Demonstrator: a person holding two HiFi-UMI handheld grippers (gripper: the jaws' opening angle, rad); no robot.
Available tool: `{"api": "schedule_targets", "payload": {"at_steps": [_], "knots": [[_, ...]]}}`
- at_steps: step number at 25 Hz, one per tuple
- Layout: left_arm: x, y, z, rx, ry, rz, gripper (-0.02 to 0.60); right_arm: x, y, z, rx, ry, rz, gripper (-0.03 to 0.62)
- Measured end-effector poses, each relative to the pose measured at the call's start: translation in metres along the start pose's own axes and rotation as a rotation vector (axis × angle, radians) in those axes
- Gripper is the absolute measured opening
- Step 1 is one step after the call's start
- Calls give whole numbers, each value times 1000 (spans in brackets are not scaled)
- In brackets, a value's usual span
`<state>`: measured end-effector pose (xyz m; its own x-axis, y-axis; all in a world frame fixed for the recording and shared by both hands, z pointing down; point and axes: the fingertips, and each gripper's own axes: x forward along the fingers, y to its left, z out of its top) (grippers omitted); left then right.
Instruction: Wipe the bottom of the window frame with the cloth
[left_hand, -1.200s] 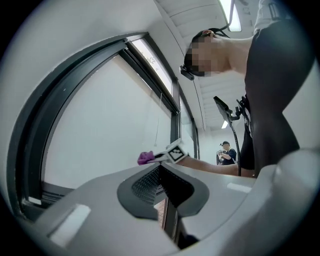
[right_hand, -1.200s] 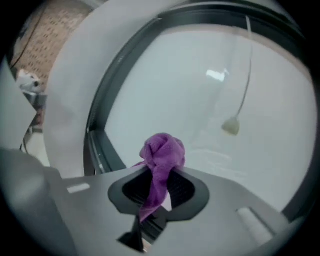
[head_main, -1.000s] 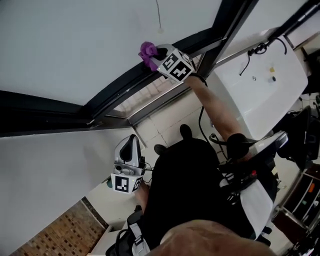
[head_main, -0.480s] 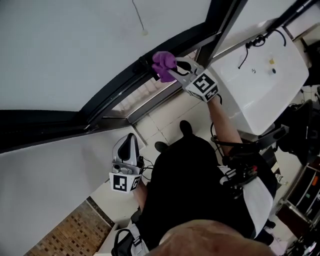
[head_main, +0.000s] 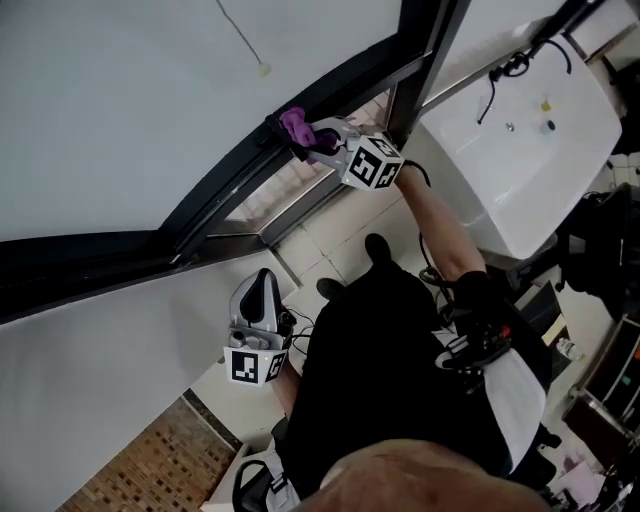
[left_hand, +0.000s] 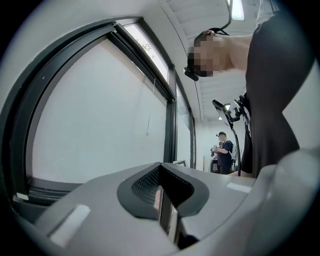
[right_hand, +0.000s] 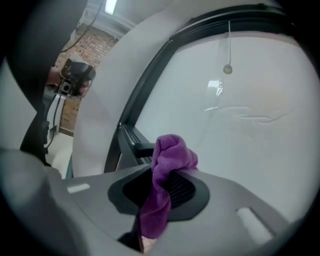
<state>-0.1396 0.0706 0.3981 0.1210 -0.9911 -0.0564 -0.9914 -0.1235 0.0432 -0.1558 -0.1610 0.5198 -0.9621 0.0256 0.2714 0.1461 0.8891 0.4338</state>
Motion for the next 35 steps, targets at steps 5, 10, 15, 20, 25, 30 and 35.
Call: {"api": "schedule_targets", "payload": {"at_steps": [5,10,15,20,25,30,35], "knots": [[10,-3,-4,-16,8,-33,0,-45,67,3,266,-194,115,72],[15,-9,-7,-17,17,-52,0,2,39,-6,690,-285,-203,72],[10,-14,-6,-15,22,-42,0,32,-4,-4,735,-310,-436,72],[3,-10,-9,-20,32,-23,0,38,-12,0,698,-354,-447,72],[5,-11,-10,-20,33,-34,0,20,8,7,713,-419,-362,72],[11,-8,-18,-31,46,-50,0,-28,47,25,714,-498,-230,72],[20,-6,-18,-31,49,-77,0,-92,28,70,586,-522,-189,72]]}}
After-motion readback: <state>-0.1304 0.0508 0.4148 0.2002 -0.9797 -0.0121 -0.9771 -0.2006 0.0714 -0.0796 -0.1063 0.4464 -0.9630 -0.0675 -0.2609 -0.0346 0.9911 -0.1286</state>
